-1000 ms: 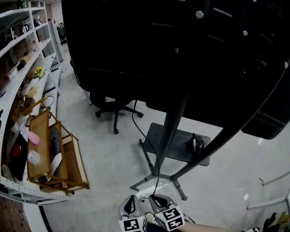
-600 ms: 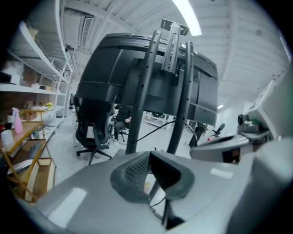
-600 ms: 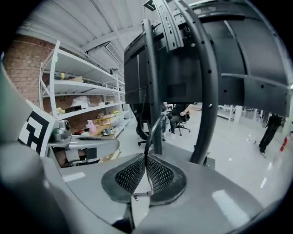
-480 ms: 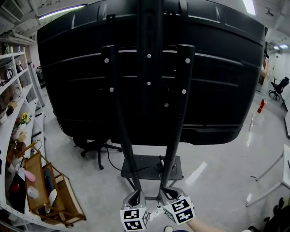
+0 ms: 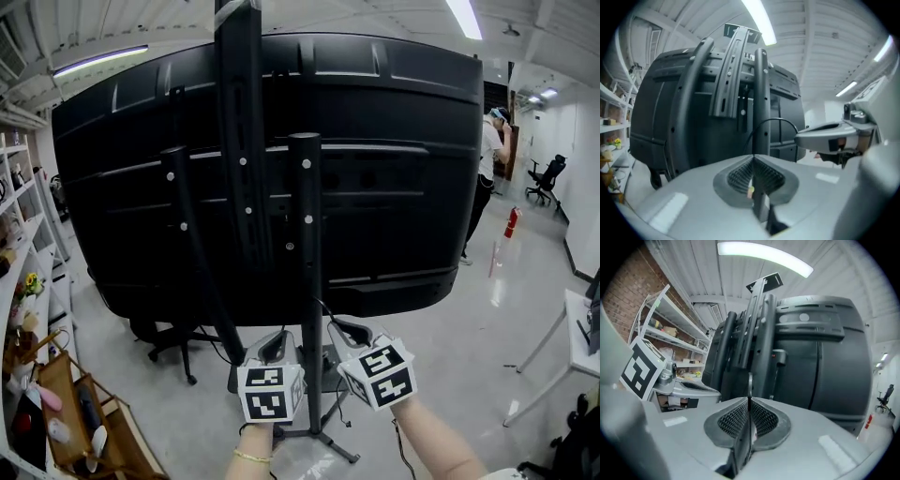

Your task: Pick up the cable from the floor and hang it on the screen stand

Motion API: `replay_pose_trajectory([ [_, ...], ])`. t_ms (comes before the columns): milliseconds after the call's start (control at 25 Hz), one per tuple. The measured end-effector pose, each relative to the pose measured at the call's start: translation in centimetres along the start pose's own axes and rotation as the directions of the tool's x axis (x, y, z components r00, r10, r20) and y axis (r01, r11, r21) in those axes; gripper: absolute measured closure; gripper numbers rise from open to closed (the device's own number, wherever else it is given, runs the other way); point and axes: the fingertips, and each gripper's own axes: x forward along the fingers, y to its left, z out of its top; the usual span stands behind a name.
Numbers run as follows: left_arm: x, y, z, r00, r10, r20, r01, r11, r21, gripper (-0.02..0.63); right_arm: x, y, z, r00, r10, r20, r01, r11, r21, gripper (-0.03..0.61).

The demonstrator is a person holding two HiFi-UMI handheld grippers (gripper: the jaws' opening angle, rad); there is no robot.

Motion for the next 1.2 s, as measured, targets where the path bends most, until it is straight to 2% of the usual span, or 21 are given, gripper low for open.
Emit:
replay_pose_trajectory([
  [240, 2.7, 0.1, 11.9, 0.994, -0.067, 0.083, 0.064, 0.997, 0.036, 0.606, -0.4, -4.8, 12.7, 0.987, -0.034, 0.157, 0.044, 0.997, -0.061, 0.560],
  [400, 2.6, 0.5, 18.9, 0.987, -0.057, 0.149, 0.042, 0.994, 0.100, 0.606, -0.9, -7.5, 20.2, 0.968, -0.076, 0.240, 0.092, 0.994, -0.058, 0.560],
  [480, 2.5, 0.5, 22.1, 0.982, -0.057, 0.180, 0.035, 0.992, 0.124, 0.606, -1.0, -9.1, 23.4, 0.957, -0.118, 0.266, 0.139, 0.988, -0.061, 0.565],
  [600, 2.4, -0.4, 25.5, 0.976, -0.111, 0.186, 0.086, 0.986, 0.141, 0.606, -0.5, -10.7, 26.3, 0.956, -0.136, 0.259, 0.162, 0.984, -0.080, 0.556],
  [680, 2.0, -1.1, 26.5, 0.974, -0.133, 0.185, 0.101, 0.980, 0.171, 0.607, -0.4, -10.8, 26.6, 0.960, -0.131, 0.249, 0.159, 0.982, -0.097, 0.555],
  [800, 1.8, -1.4, 26.2, 0.976, -0.122, 0.182, 0.083, 0.974, 0.211, 0.607, -1.0, -10.5, 26.1, 0.955, -0.135, 0.265, 0.170, 0.979, -0.112, 0.565],
  [1200, 0.8, -1.4, 26.2, 0.965, -0.123, 0.231, 0.075, 0.976, 0.204, 0.607, -3.3, -9.0, 26.5, 0.935, -0.090, 0.342, 0.132, 0.986, -0.102, 0.566],
])
